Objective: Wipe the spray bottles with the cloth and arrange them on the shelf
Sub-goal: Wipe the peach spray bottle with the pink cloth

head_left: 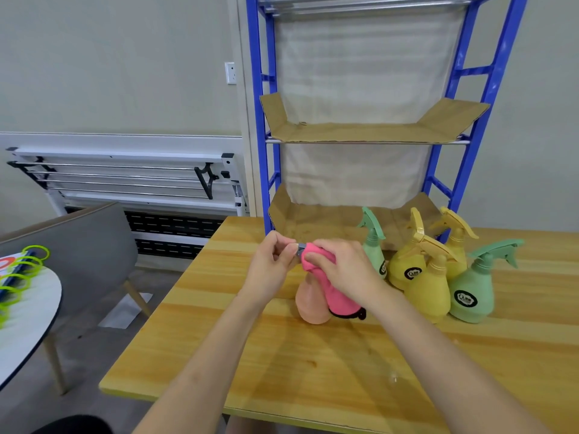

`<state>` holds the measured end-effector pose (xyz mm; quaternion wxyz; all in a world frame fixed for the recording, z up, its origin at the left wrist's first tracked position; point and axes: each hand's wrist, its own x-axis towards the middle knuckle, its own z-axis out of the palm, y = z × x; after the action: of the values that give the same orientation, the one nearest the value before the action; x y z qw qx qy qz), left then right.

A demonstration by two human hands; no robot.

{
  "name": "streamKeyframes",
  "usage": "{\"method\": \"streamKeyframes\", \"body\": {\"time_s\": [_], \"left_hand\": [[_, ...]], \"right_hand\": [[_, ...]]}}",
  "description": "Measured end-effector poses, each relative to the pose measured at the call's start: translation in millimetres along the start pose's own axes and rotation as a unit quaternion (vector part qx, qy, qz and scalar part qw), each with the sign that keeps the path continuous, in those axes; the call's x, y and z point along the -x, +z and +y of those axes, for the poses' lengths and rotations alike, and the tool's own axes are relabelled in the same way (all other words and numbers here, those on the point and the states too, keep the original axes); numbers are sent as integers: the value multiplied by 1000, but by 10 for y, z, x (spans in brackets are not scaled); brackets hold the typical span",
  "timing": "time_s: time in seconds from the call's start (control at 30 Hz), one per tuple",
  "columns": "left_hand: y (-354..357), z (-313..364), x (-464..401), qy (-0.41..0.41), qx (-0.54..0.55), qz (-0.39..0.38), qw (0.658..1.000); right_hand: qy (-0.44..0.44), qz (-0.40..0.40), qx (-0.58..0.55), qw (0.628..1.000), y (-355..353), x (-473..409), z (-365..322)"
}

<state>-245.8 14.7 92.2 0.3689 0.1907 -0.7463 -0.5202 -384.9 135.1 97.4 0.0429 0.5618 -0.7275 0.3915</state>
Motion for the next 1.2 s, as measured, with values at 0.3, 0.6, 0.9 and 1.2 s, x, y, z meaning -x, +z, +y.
{"method": "streamKeyframes", "body": {"time_s": [0.3,0.6,0.9,1.2], "left_hand": [[16,-39,3,9,-23,11,1000],[32,-22,39,15,-30,20,999],[0,14,9,11,-20,2,1000],[10,-59,-3,14,-36,18,999]], "right_hand": [[28,-139,43,989,-225,-88,20],[22,-78,80,993,-110,-12,-59],[1,-178,63,982,-240,-36,106],[29,-75,71,994,-77,-25,-38]]}}
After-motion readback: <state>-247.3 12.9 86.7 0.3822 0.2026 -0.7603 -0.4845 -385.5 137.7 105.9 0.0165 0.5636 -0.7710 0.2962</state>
